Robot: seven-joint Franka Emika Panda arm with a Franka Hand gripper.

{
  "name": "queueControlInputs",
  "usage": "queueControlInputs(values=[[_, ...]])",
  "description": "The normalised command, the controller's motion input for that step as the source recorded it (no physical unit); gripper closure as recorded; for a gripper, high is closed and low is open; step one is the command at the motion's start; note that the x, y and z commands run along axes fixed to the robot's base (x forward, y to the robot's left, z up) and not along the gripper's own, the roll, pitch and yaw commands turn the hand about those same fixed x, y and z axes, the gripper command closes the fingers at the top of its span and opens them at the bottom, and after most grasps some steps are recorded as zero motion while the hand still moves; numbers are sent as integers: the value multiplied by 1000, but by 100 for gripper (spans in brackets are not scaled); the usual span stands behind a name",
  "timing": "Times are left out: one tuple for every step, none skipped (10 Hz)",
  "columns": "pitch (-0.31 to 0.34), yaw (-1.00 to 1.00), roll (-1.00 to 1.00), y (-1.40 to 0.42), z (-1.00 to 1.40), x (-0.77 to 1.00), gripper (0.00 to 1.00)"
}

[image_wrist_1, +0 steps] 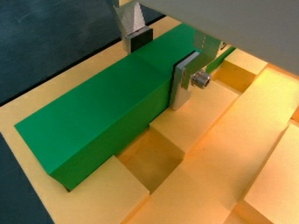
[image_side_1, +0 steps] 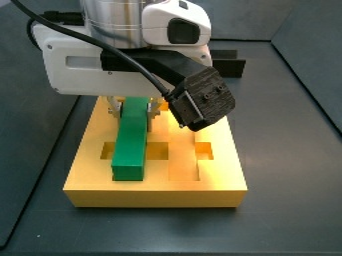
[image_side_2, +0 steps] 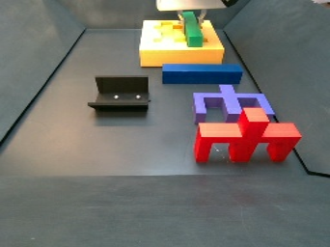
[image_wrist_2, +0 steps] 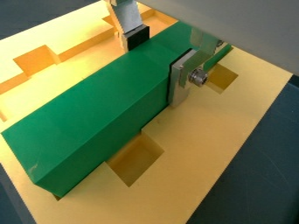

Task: Pick up the green object. Move up. Move to above the board. Insert the green object.
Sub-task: Insert the green object.

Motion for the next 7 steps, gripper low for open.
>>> queueControlInputs(values=[[26,66,204,0,-343,69,100],[13,46,194,0,-331,9,100],[0,71,119,0,-369,0,100],[23,54,96,0,-277,197,100],[0,0,54,0,-240,26,100],[0,0,17,0,-49,0,100],[0,0,0,0,0,0,100]])
